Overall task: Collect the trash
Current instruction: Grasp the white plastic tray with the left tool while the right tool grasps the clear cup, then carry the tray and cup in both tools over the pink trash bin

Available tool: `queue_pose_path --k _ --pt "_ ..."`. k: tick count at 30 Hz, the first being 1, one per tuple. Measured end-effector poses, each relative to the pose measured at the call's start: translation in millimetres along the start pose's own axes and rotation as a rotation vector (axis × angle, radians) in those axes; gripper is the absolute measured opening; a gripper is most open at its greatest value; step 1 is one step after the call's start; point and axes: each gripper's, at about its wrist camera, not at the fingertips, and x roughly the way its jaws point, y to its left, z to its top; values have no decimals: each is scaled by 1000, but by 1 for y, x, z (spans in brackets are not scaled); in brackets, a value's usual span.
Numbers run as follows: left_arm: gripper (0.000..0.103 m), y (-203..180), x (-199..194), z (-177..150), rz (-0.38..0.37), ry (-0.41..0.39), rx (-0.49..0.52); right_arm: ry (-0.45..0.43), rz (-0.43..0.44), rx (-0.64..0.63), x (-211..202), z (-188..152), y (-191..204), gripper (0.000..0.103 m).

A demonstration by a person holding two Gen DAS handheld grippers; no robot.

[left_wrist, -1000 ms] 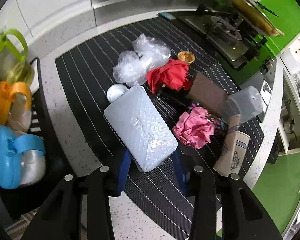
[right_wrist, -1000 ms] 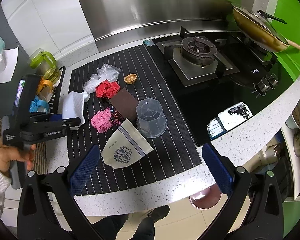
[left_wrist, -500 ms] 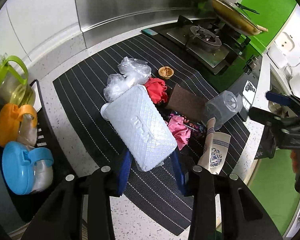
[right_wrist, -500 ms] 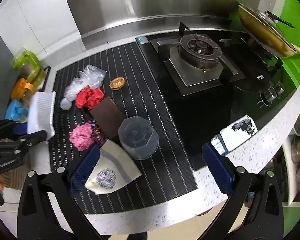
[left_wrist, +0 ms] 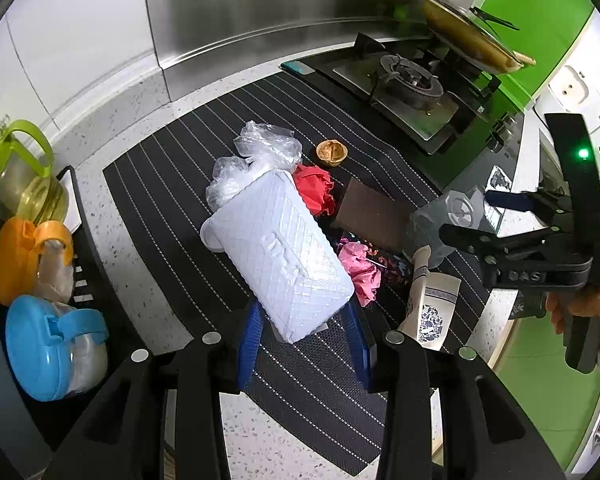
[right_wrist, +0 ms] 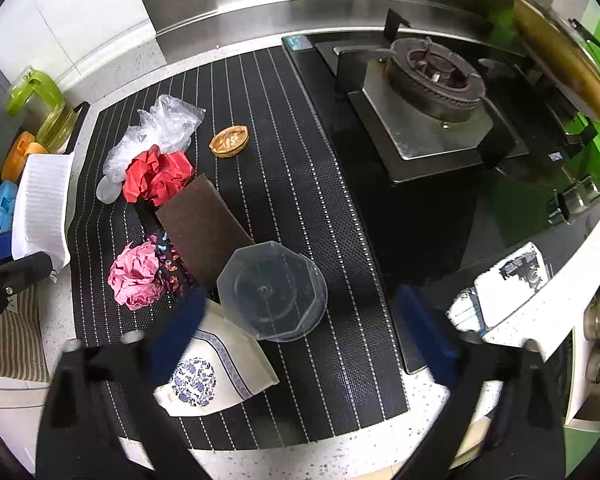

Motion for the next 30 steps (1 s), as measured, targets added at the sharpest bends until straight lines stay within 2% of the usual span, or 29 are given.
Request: queue_pose_path --k 2,4,5,12,20,26,30 --pt "38 0 1 1 -2 2 0 5 3 -8 3 1 1 73" --pt "38 0 2 1 -3 4 2 8 14 -15 6 2 2 55" --pt "38 -1 2 2 -4 5 3 8 12 -16 6 2 2 49" --pt "38 -4 0 3 -10 0 23 -39 18 -2 -9 1 1 49" --pt "38 -32 -29 12 -42 -43 154 -130 -22 55 -78 -20 0 49" --pt "38 -75 -51 11 -121 -81 332 -219 -105 195 -141 -75 -13 49" --pt "38 -116 -58 -2 -196 -89 463 -256 -187 330 -176 -136 -27 49"
